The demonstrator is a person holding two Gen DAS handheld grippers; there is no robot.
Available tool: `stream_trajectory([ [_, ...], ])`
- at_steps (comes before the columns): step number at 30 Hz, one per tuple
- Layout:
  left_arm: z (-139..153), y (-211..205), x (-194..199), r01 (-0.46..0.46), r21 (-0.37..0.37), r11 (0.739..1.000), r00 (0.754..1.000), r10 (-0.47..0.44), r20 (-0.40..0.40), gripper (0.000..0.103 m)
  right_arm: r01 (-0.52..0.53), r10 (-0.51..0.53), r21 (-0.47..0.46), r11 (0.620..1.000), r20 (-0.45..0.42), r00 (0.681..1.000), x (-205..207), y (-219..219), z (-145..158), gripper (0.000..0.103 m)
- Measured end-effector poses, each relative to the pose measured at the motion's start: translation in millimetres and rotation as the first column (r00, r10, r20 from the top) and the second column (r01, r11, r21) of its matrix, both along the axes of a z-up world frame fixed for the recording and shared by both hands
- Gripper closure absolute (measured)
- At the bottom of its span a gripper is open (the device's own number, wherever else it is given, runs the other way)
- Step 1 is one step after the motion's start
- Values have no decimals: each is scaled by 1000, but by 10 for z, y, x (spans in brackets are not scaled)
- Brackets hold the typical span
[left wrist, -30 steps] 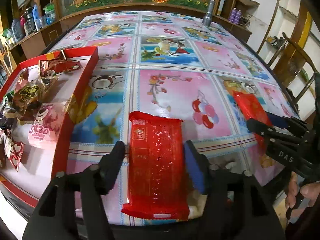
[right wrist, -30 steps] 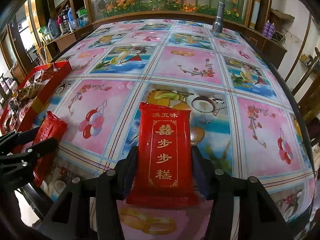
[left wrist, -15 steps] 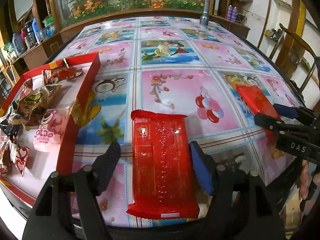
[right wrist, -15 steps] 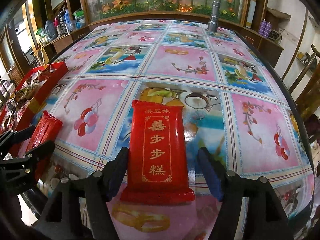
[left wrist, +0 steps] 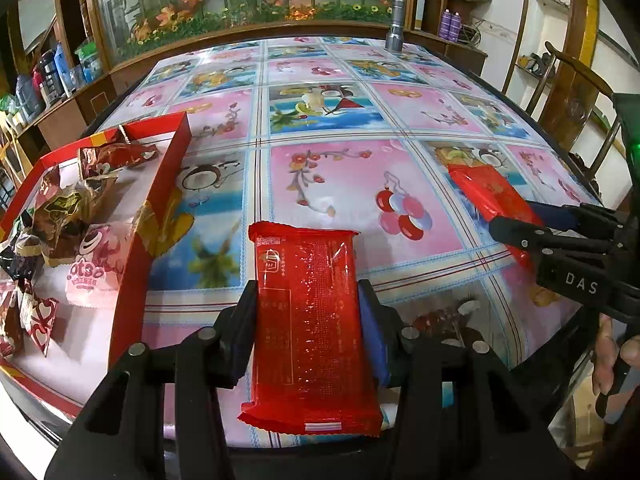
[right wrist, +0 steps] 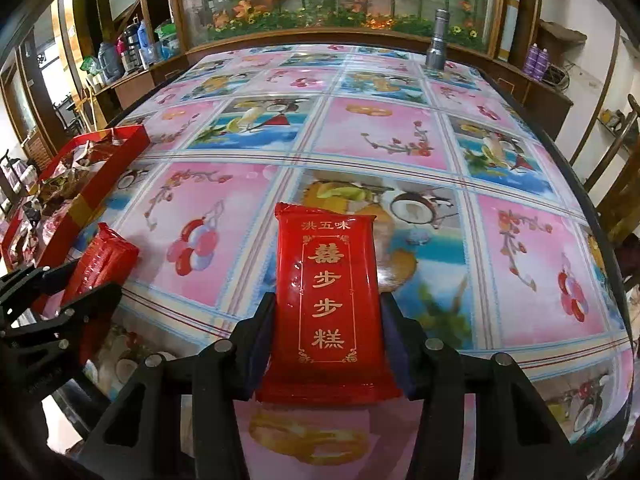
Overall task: Organize snacks
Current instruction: 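Hold both red packets and carry them toward the red box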
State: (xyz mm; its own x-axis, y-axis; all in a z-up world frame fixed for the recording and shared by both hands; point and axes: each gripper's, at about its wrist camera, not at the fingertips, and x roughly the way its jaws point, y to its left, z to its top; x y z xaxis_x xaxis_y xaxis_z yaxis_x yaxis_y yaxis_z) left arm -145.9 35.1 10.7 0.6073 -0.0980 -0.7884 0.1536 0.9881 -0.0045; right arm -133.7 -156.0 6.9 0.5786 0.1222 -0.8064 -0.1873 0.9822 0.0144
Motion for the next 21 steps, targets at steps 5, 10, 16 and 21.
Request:
stream_trajectory([
  [5, 29, 32, -18, -11, -4, 1000, 1000, 11, 11, 58, -16, 17, 60, 998, -22, 1000, 1, 43, 37, 53],
  [10, 72, 77, -40, -20, -10, 1000, 999, 20, 27, 59, -29, 38, 156, 987, -58, 998, 14, 77, 80, 53],
  [16, 151, 134, -71, -30, -9, 1000, 998, 30, 55, 59, -43, 57, 193, 980, -67, 996, 28, 173, 132, 53],
  [21, 200, 170, -85, -32, -17, 999, 997, 33, 70, 59, -53, 67, 189, 981, -64, 996, 24, 257, 159, 53],
])
